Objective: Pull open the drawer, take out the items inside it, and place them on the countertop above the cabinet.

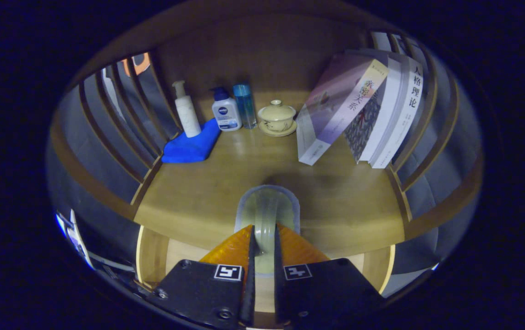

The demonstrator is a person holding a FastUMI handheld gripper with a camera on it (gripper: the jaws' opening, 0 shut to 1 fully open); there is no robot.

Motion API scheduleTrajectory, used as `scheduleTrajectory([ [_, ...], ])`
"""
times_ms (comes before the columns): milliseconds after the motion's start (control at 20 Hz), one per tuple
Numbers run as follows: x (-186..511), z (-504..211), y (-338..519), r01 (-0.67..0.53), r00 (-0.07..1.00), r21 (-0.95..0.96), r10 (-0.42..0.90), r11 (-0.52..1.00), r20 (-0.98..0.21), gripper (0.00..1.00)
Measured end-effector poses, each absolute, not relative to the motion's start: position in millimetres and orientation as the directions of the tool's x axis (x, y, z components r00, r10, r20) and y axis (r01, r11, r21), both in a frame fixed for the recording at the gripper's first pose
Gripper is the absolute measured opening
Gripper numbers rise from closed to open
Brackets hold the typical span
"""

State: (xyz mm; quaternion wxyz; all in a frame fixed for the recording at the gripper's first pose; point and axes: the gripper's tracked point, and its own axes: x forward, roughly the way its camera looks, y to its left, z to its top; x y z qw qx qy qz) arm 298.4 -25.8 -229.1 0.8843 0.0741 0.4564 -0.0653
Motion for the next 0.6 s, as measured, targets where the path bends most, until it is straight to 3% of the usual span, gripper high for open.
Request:
scheduleTrajectory([
  [600, 341, -249, -28, 0.207, 0.521, 0.006, -0.104, 0.978, -0.847, 0.20],
])
